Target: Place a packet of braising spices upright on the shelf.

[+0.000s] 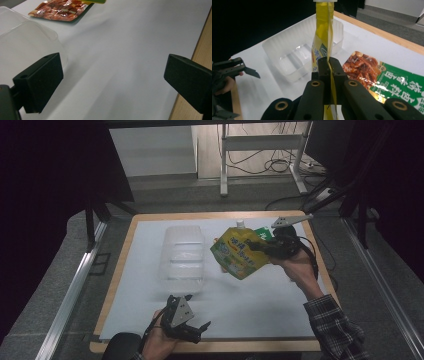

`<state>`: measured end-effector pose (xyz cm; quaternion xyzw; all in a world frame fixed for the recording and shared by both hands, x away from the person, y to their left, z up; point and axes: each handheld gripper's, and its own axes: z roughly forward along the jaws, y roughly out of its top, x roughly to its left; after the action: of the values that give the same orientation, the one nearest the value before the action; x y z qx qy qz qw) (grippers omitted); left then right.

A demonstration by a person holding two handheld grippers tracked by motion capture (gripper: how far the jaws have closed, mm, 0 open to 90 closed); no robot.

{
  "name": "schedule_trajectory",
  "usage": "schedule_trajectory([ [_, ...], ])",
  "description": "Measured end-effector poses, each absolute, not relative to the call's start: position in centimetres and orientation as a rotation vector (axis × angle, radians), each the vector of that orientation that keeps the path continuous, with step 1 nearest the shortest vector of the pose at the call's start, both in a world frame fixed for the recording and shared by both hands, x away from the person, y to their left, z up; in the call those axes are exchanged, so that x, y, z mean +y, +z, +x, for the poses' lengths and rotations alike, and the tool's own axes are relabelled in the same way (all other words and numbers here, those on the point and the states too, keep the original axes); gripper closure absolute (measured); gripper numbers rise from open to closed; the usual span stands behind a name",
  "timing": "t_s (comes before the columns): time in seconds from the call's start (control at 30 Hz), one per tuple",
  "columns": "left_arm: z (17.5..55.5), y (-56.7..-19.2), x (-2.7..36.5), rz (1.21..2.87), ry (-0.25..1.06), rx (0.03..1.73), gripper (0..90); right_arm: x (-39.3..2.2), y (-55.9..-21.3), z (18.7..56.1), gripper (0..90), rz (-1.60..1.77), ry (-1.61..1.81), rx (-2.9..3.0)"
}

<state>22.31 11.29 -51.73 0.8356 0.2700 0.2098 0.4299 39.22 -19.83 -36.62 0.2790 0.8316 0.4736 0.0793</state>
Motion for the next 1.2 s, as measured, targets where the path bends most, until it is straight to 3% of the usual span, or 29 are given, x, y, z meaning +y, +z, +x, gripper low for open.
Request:
schedule_trajectory([
  [0.6, 22.0, -51.4, 11.7, 2.024, 0.517, 0.663, 1.4, -17.4, -35.9, 42.4, 89.0, 0.813, 1.410, 2.478],
  [1.2, 22.1, -51.6, 11.6, 2.087, 0.547, 0.667, 0.4, -14.7, -35.4, 45.1, 89.0, 0.788, 1.422, 2.479],
])
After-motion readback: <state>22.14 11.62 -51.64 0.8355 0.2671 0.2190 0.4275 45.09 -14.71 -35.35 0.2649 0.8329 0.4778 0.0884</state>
